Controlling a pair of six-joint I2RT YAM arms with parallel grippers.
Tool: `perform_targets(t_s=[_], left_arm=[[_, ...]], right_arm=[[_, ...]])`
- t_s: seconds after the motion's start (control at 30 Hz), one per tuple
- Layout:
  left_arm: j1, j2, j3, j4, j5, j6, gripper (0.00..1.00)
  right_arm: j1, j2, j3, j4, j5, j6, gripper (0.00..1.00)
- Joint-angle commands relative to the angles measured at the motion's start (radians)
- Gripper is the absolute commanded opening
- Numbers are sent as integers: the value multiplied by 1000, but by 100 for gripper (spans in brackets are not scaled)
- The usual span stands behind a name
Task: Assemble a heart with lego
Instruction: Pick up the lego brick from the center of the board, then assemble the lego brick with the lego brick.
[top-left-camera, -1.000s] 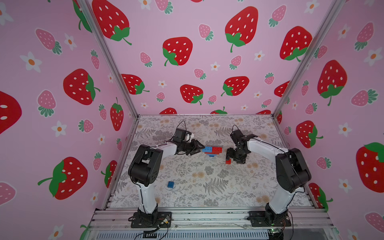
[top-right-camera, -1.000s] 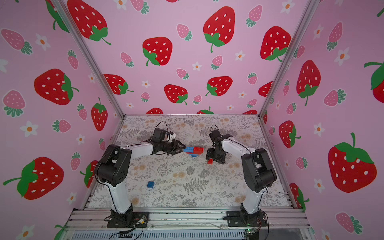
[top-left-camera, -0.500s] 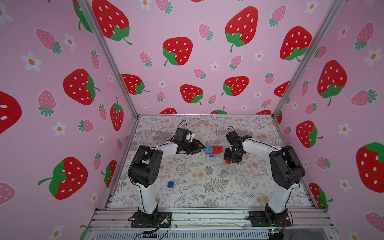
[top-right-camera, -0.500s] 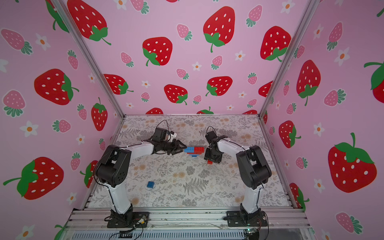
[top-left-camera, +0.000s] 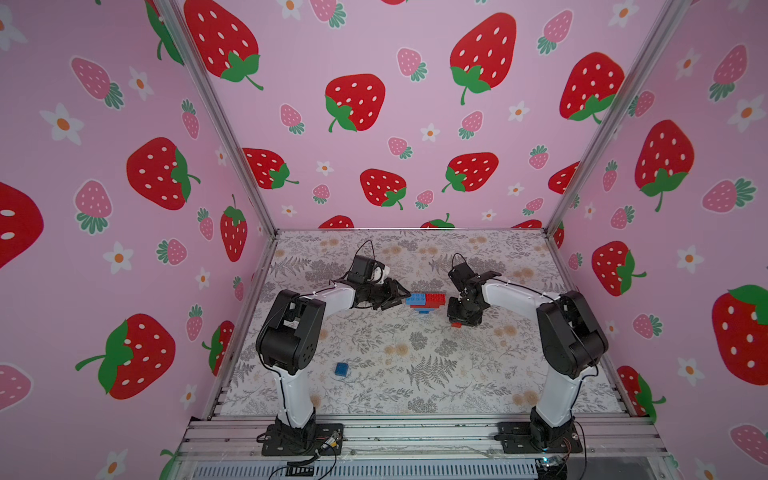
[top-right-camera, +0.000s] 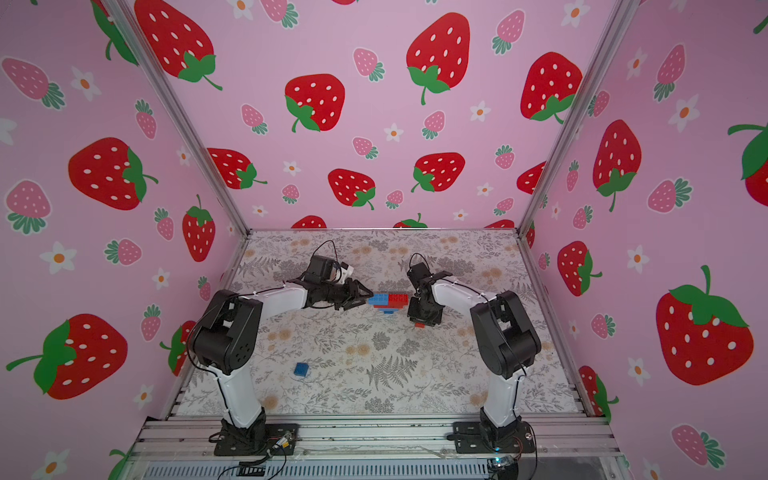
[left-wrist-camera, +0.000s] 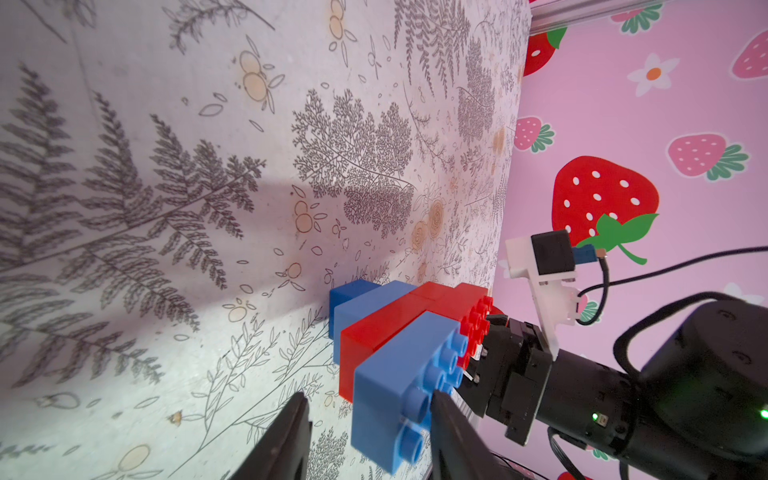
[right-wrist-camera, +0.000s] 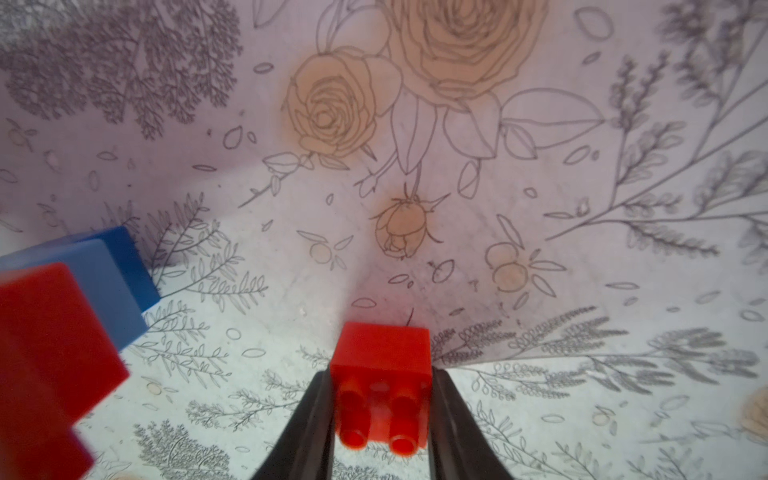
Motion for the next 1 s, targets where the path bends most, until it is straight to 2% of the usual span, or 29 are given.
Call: perform_targets(t_s=[0.0,0.2,0.6,0.97], left_arm=[[-4,-14,20,14,-6,7,52],[-11,-15,17,28,-4,3,50],[-23,-8,26,18,-16,9,47],[-23,5,27,9,-19,14,46]], right_arm=[[8,-59,22,-70,45,-42,31],[8,-158,83,-173,42,-91,31],[73,67,480,-286,-10,-143,32],[92,137,541,-306,-18,-148,33]])
